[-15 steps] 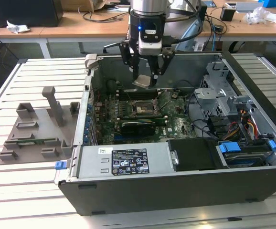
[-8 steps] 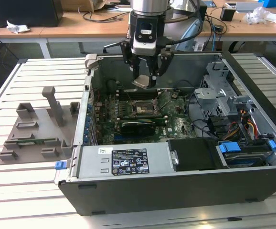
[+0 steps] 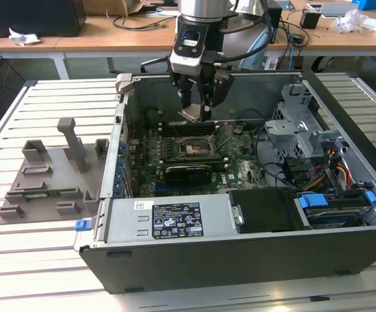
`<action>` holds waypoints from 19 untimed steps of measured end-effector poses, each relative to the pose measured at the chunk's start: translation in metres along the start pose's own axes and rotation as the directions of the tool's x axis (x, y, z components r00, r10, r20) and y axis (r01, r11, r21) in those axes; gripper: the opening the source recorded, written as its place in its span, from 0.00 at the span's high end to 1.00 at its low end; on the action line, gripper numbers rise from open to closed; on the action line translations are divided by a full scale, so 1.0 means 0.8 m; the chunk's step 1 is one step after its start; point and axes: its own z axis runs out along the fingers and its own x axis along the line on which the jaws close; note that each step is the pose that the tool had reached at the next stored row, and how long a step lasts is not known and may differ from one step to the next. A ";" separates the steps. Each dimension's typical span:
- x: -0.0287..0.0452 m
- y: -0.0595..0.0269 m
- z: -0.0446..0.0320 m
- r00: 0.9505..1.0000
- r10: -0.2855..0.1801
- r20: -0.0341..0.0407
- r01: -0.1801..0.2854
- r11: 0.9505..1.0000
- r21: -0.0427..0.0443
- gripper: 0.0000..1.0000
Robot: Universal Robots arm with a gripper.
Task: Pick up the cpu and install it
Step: 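Place the cpu into insertion slot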
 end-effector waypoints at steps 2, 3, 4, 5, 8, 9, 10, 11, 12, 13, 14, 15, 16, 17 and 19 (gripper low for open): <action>0.0000 0.000 0.0005 0.999 0.047 0.000 -0.047 0.999 0.004 0.46; 0.0000 0.000 0.0007 0.998 0.060 0.000 -0.060 0.998 0.005 0.46; 0.0000 0.000 0.0010 0.996 0.086 0.000 -0.086 0.996 0.007 0.46; 0.0000 0.000 0.0012 0.994 0.105 0.000 -0.105 0.994 0.009 0.46; 0.0001 0.000 0.0023 0.986 0.167 -0.004 -0.167 0.986 0.011 0.46; 0.0001 0.000 0.0028 0.983 0.184 -0.005 -0.184 0.983 0.012 0.46; 0.0001 0.000 0.0037 0.979 0.203 -0.006 -0.202 0.979 0.013 0.46; 0.0001 0.000 0.0047 0.976 0.218 -0.007 -0.218 0.976 0.014 0.46; 0.0002 0.001 0.0073 0.968 0.252 -0.009 -0.252 0.968 0.015 0.46; 0.0003 0.001 0.0109 0.958 0.287 -0.011 -0.287 0.958 0.017 0.46; 0.0005 0.001 0.0154 0.947 0.321 -0.014 -0.320 0.947 0.019 0.46; 0.0006 0.001 0.0184 0.939 0.343 -0.015 -0.343 0.939 0.020 0.46; 0.0006 0.002 0.0208 0.932 0.361 -0.016 -0.361 0.932 0.021 0.46; 0.0008 0.002 0.0265 0.915 0.403 -0.019 -0.403 0.915 0.024 0.46; 0.0009 0.002 0.0317 0.897 0.442 -0.021 -0.441 0.897 0.026 0.46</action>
